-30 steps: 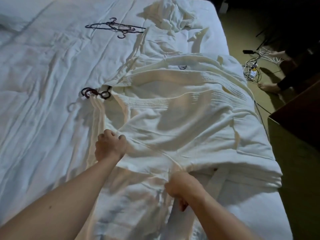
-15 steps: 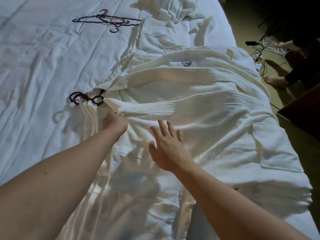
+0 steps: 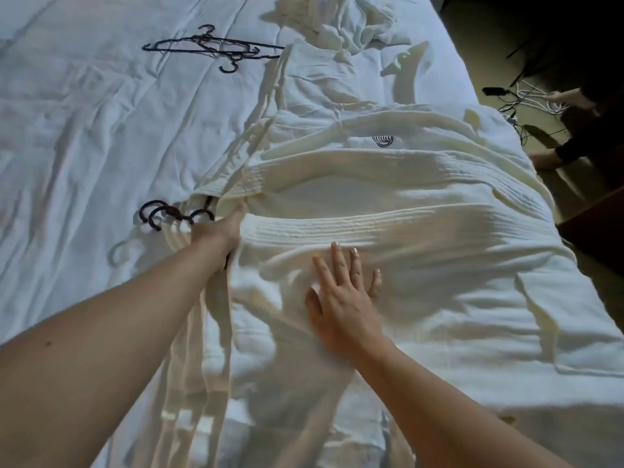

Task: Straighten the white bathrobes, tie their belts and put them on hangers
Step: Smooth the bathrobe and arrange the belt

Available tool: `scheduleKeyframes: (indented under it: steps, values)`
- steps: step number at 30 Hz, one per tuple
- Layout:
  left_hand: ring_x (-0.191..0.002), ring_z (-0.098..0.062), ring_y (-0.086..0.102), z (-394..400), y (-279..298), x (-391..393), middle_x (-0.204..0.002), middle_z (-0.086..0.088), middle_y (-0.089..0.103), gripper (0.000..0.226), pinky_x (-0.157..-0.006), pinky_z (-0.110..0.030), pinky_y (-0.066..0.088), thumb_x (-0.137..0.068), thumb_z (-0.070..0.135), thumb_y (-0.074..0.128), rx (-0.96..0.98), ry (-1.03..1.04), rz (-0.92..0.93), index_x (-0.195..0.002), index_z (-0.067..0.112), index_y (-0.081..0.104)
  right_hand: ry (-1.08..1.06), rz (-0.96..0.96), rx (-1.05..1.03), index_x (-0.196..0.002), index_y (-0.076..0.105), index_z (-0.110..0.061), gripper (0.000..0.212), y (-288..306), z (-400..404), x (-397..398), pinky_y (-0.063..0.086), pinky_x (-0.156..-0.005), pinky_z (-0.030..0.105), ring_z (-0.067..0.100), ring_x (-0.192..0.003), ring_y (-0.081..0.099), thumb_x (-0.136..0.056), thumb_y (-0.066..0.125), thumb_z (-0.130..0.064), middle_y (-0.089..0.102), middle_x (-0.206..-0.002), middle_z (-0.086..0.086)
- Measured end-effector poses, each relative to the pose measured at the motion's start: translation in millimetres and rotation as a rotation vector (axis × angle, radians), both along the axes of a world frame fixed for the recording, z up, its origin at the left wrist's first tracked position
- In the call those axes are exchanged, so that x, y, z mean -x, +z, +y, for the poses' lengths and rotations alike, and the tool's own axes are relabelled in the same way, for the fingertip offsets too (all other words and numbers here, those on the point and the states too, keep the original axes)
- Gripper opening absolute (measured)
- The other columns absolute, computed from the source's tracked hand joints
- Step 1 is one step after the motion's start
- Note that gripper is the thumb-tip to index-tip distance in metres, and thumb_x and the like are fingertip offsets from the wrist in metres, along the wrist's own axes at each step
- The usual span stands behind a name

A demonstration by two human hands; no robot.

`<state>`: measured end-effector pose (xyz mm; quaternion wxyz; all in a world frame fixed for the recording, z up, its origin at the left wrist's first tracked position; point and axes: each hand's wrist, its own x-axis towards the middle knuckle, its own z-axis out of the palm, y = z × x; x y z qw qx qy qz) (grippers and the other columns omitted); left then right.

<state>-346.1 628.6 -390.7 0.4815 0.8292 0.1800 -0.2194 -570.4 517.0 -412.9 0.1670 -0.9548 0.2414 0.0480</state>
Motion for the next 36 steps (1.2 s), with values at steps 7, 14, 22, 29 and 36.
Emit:
scheduleKeyframes:
  steps: [7, 14, 22, 29, 36]
  values:
    - [-0.114, -0.030, 0.059, 23, -15, -34, -0.125, -0.008, 0.063, 0.051, -0.090, -0.030, 0.040, -0.088, 0.035, 0.072, -0.207, -0.040, -0.360, -0.129, 0.010, 0.057, 0.018, 0.162, -0.036, -0.157, -0.017, -0.042, 0.070, -18, 15, -5, -0.018, -0.117, 0.061, 0.020, -0.147, -0.038, -0.099, 0.018, -0.060, -0.037, -0.161, -0.010]
    - [-0.115, -0.033, 0.058, 15, -25, -15, -0.124, -0.011, 0.063, 0.055, -0.095, -0.035, 0.040, -0.092, 0.053, 0.057, -0.139, 0.004, -0.421, -0.128, 0.011, 0.051, 0.008, 0.150, -0.165, -0.158, -0.010, -0.046, 0.070, -33, 4, -5, -0.021, -0.117, 0.056, 0.012, -0.147, -0.036, -0.099, 0.023, -0.064, -0.031, -0.163, -0.015]
    - [-0.112, -0.035, 0.057, 53, -23, 116, -0.123, -0.018, 0.060, 0.056, -0.089, -0.034, 0.040, -0.090, 0.031, 0.069, -0.139, -0.292, -0.490, -0.134, 0.004, 0.046, -0.110, 0.091, -0.707, -0.141, 0.058, -0.019, 0.045, 17, -24, 21, 0.028, -0.117, 0.034, 0.016, -0.145, 0.036, -0.098, 0.062, -0.031, 0.042, -0.158, 0.000]
    - [-0.114, -0.039, 0.058, 93, -15, 217, -0.120, -0.015, 0.062, 0.053, -0.091, -0.042, 0.042, -0.094, 0.038, 0.066, -0.258, -0.339, -0.392, -0.134, 0.010, 0.046, -0.459, -0.439, -0.409, -0.108, 0.070, -0.033, 0.031, 47, -12, 159, 0.048, -0.094, 0.037, 0.017, -0.103, 0.062, -0.083, 0.055, -0.021, 0.069, -0.111, -0.008]
    - [-0.105, -0.034, 0.063, 152, -25, 312, -0.116, -0.005, 0.067, 0.059, -0.083, -0.041, 0.046, -0.085, 0.053, 0.071, -0.265, -0.311, -0.253, -0.124, 0.012, 0.056, -0.780, -0.259, -0.192, -0.116, 0.052, -0.021, 0.036, 42, 1, 294, 0.036, -0.096, 0.046, 0.031, -0.116, 0.046, -0.081, 0.062, -0.020, 0.048, -0.120, 0.005]
